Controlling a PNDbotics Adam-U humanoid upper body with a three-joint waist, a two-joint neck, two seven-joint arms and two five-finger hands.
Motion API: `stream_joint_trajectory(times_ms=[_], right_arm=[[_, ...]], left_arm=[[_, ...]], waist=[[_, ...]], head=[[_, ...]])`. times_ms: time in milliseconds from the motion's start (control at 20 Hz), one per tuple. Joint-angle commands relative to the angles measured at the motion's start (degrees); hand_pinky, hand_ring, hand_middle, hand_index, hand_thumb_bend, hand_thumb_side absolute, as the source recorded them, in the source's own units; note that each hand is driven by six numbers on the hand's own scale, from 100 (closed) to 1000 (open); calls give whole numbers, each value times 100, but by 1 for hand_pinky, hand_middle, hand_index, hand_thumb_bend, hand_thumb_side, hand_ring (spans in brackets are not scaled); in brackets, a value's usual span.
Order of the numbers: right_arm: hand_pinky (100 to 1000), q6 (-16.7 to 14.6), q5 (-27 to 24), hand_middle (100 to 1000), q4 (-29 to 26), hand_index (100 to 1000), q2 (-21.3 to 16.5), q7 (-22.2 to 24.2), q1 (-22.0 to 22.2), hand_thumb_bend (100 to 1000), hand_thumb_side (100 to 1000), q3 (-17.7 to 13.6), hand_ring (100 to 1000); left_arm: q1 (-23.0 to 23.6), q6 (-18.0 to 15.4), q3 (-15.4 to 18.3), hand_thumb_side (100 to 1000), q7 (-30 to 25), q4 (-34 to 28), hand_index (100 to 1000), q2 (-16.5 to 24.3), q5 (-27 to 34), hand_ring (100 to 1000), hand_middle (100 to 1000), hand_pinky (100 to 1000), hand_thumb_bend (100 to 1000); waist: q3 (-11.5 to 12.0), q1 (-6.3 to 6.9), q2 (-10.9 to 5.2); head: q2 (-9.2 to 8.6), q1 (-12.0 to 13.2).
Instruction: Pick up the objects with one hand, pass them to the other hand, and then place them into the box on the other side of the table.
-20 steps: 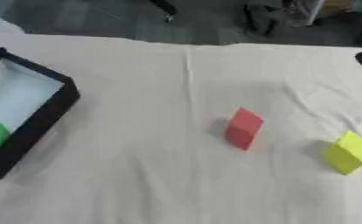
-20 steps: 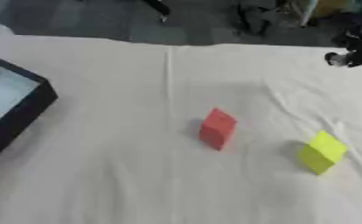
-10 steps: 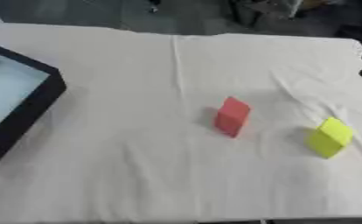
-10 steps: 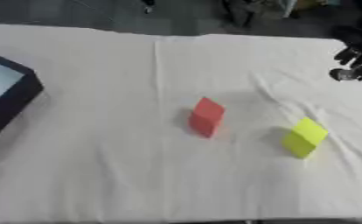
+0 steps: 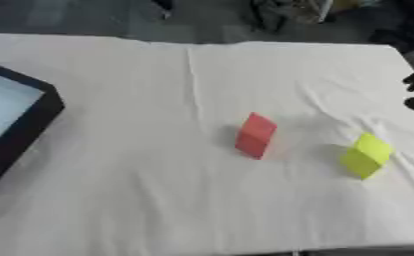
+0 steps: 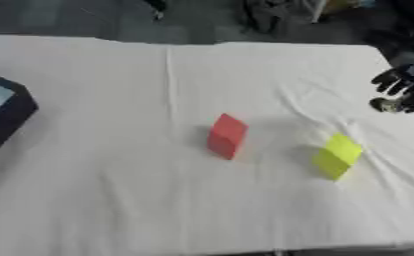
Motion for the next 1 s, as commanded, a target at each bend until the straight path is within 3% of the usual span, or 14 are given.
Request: stream_joint_trajectory(times_ms=[50, 500, 800, 1000], right_arm=[[904, -14, -104, 829, -137, 930, -91, -38, 125, 233, 436, -139, 870], [910, -205, -350, 810, -156, 919, -200, 93, 256, 232, 486, 116, 858], [919, -317, -598, 791, -420, 947, -367, -133, 291, 230, 494, 295, 847], [926, -347, -720, 806, -440, 951, -460, -23, 341, 226, 515, 397, 860]], left_arm=[[-49, 19, 43, 652, 38, -78, 819, 170, -26, 909, 871, 754, 147], [-71, 78, 34, 651, 91, -84, 808, 201, -4, 900, 858, 752, 143], [-50, 109, 30, 650, 107, -77, 805, 278, -11, 898, 853, 751, 141], [-32, 116, 47, 648, 133, -82, 803, 317, -19, 896, 851, 751, 141]], waist=[[-15, -48, -80], [1, -54, -19], [-42, -88, 18], [-65, -112, 33]], head=[[-54, -32], [-80, -116], [-90, 48], [-109, 96]])
